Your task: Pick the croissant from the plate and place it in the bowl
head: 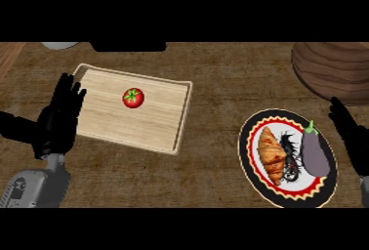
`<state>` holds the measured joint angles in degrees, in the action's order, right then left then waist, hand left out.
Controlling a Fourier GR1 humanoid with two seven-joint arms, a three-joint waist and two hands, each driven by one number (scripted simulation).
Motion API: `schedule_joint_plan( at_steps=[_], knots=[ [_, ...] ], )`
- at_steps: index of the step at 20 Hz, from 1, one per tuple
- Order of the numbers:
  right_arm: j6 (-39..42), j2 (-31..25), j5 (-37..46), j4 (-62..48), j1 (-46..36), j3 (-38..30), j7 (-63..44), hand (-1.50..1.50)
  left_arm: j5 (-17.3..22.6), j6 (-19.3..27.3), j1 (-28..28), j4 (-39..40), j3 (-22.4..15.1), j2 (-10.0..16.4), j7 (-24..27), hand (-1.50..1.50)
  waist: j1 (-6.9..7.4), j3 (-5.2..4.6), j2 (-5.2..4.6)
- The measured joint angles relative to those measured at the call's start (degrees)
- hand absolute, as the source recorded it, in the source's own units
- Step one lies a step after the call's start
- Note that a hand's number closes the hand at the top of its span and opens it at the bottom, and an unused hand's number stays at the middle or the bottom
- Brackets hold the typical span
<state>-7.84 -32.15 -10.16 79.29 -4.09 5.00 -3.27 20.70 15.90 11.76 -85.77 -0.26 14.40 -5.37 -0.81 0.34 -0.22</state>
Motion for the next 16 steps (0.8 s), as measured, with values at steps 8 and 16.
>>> schedule_joint_plan(
  at_steps=[8,16],
  knots=[
    [-5.0,-1.8,20.7,5.6,-1.6,14.6,-5.6,-1.5,-7.2,-1.9,-0.5,-1.4,-7.3,1.3,0.9,0.0,1.01,-0.84,0.66],
    [-28.6,9.9,36.7,15.2,6.0,21.2,2.5,-1.5,-10.9,-2.1,-2.7,-1.3,-11.3,0.3,2.2,0.0,-0.27,-0.41,0.68]
  ],
)
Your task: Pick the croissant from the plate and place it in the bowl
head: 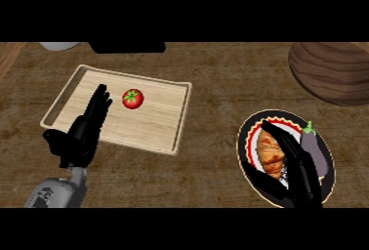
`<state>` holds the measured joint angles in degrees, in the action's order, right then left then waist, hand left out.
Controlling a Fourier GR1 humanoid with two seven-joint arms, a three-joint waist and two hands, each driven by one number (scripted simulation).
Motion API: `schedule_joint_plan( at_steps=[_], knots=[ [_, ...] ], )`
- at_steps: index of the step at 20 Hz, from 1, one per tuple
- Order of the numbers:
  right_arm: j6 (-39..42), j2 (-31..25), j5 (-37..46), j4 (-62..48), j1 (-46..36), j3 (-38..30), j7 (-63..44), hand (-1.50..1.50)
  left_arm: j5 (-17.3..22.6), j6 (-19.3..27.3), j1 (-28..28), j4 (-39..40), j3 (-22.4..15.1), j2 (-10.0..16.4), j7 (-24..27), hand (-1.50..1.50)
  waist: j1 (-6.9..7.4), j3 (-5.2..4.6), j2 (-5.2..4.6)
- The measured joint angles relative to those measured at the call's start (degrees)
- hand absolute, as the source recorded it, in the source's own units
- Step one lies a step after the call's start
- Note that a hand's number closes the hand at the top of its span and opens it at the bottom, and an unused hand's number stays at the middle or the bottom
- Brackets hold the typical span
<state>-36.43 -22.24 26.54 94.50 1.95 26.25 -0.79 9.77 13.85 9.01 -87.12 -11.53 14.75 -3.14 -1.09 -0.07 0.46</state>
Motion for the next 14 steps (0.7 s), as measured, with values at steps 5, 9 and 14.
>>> schedule_joint_plan(
  at_steps=[5,9,14],
  knots=[
    [-2.7,1.8,15.3,8.9,3.3,3.5,-7.9,-1.5,-0.8,-0.6,0.0,0.0,-0.1,-0.4,0.3,0.0,0.21,-0.05,-0.12],
    [4.2,2.8,27.7,16.4,4.3,3.2,-20.8,-1.5,-1.3,-0.7,-0.9,-0.9,-0.4,-0.7,0.3,0.0,0.2,-0.11,-0.1],
    [18.2,7.9,35.7,21.5,0.2,3.9,-35.3,-1.5,-1.8,-1.0,0.1,-0.2,-0.4,-1.4,-0.3,0.0,0.69,-0.07,-0.29]
  ],
)
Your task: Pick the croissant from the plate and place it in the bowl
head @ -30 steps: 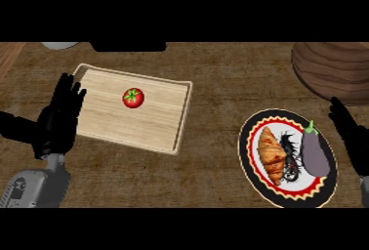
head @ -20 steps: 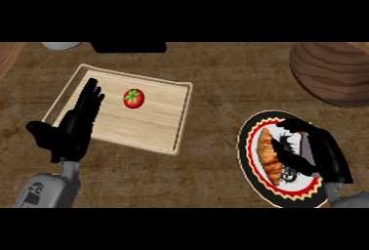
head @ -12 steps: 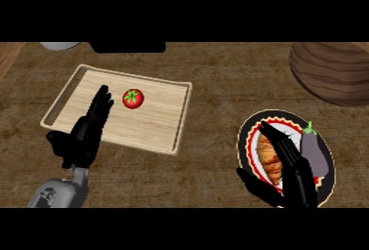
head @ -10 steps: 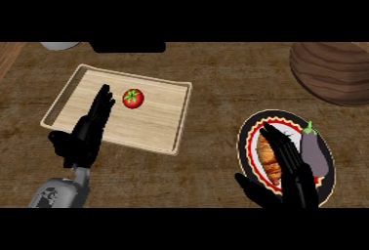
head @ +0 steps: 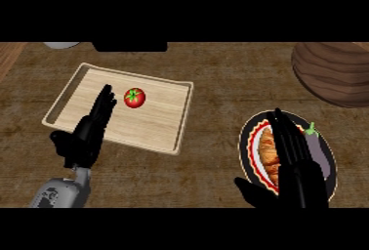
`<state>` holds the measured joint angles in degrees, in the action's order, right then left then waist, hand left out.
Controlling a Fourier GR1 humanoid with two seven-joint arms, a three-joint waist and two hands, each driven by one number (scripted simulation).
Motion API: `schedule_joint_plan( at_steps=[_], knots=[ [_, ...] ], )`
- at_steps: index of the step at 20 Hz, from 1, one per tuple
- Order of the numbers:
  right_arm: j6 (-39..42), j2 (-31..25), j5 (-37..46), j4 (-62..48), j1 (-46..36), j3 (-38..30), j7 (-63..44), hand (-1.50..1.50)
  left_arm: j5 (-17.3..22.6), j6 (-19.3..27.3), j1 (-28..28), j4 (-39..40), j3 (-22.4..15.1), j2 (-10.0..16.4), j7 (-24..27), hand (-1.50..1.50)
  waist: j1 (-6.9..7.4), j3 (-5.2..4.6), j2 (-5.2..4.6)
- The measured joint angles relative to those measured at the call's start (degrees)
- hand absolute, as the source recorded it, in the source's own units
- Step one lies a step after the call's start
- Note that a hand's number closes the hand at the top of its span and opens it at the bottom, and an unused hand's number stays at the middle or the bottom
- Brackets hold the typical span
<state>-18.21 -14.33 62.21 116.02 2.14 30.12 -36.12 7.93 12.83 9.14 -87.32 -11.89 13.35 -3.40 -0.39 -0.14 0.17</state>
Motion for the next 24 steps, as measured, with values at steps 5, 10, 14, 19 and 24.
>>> schedule_joint_plan(
  at_steps=[5,10,14,19,24],
  knots=[
    [12.9,4.0,1.1,1.3,-4.0,-1.1,-11.1,-1.5,-1.0,0.1,0.8,1.0,-0.1,-1.1,0.3,0.0,0.26,0.04,-0.13],
    [20.0,6.7,0.2,-1.6,-5.6,-2.7,-16.6,-1.5,-1.5,-0.5,-0.2,0.6,0.3,-1.4,1.0,0.0,0.46,0.09,-0.16],
    [23.4,6.5,-1.4,-0.6,-3.6,-4.3,-17.5,-1.5,-2.0,-1.2,-0.8,-1.4,1.4,-0.9,-0.8,0.0,0.39,0.12,-0.14],
    [23.9,6.0,-4.4,-0.6,-0.9,-7.0,-14.0,-1.5,-3.1,-2.4,-1.4,-1.6,2.2,-2.5,-0.8,0.0,0.34,0.14,-0.14],
    [21.9,6.8,-5.2,0.5,2.3,-6.9,-10.6,-1.5,-4.1,-3.5,-0.8,-0.3,3.6,-3.6,-0.2,0.0,0.26,0.15,-0.14]
  ],
)
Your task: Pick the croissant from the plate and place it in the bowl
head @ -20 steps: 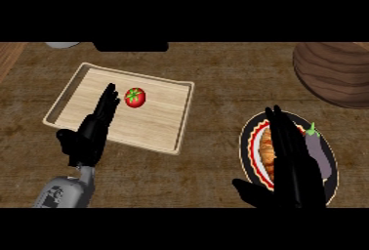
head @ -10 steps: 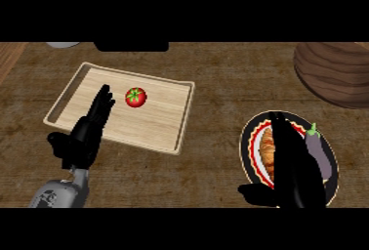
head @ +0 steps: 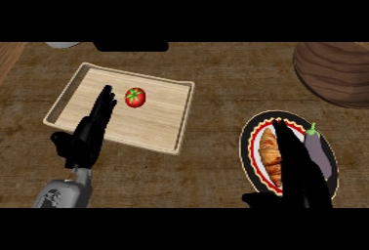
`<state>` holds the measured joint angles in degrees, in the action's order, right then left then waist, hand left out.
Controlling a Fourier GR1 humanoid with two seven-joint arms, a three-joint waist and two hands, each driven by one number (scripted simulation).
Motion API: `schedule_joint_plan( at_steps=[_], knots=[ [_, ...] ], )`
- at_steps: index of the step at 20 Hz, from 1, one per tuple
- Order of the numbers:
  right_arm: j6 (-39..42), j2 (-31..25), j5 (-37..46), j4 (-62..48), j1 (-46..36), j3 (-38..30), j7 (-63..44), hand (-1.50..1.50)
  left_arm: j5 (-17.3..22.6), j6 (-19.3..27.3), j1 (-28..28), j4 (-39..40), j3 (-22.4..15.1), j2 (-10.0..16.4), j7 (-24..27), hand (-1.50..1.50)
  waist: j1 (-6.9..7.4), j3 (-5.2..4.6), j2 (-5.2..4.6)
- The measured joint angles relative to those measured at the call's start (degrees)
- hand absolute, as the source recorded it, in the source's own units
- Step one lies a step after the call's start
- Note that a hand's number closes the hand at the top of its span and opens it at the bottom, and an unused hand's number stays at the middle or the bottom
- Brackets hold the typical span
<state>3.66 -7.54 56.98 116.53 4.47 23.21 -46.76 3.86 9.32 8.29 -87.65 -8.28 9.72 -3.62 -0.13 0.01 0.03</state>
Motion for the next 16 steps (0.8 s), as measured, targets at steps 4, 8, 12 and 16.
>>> schedule_joint_plan(
  at_steps=[4,8,12,16],
  knots=[
    [-0.9,0.2,-2.3,1.1,1.2,-0.9,3.2,-1.5,-0.9,-0.3,0.0,0.6,0.6,-1.0,0.3,0.0,0.0,0.0,0.0],
    [-2.9,1.6,-3.2,-0.3,1.6,-1.4,5.3,-1.5,-1.4,-1.0,0.3,-0.8,1.3,-1.3,-1.7,0.0,0.04,0.0,0.01],
    [-4.5,1.6,-5.8,-2.0,3.0,-3.8,8.6,-1.5,-2.6,-1.1,-0.8,-1.8,1.2,-2.4,-1.4,0.0,0.06,0.0,0.0],
    [-7.1,3.0,-6.5,-5.0,3.8,-4.3,10.9,-1.5,-3.0,-2.2,-1.5,-1.7,1.8,-2.8,-0.6,0.0,0.07,-0.01,-0.01]
  ],
)
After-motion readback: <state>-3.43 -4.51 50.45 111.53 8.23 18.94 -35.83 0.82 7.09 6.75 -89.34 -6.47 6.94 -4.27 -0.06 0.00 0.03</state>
